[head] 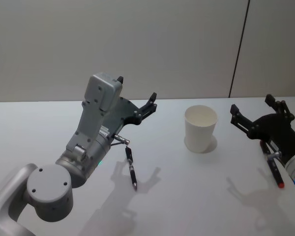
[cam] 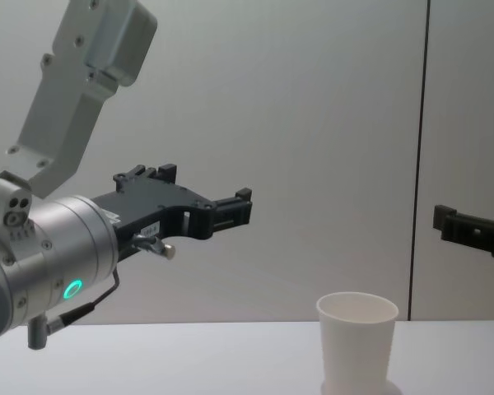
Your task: Place the pen into the pen holder.
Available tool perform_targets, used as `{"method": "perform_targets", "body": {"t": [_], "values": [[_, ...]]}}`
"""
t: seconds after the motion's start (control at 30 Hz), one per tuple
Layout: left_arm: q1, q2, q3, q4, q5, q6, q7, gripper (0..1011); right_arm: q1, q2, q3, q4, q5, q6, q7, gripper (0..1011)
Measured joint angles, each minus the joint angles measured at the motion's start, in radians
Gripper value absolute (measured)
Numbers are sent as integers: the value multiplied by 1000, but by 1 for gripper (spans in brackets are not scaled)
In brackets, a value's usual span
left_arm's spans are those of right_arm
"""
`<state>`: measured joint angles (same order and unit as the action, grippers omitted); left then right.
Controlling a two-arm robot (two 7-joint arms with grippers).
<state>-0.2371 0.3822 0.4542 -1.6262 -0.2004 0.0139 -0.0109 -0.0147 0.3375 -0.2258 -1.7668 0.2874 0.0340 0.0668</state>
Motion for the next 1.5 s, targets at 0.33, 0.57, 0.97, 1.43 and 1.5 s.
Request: {"method": "perform_targets", "body": {"t": [0.33, 0.57, 0.97, 1.43, 1.5], "values": [[0, 0, 0, 0, 0, 0, 0, 1000, 0, 0, 0, 0, 0, 0, 0, 1002], [0, 0, 0, 0, 0, 0, 0, 1000, 0, 0, 0, 0, 0, 0, 0, 1002], [0, 0, 0, 0, 0, 0, 0, 1000, 0, 0, 0, 0, 0, 0, 0, 1002], [0, 0, 0, 0, 0, 0, 0, 1000, 16, -26, -11, 5, -50, 46, -48, 1002], [0, 0, 0, 0, 0, 0, 0, 1000, 22, -33, -13, 6, -62, 65, -62, 1002]]}}
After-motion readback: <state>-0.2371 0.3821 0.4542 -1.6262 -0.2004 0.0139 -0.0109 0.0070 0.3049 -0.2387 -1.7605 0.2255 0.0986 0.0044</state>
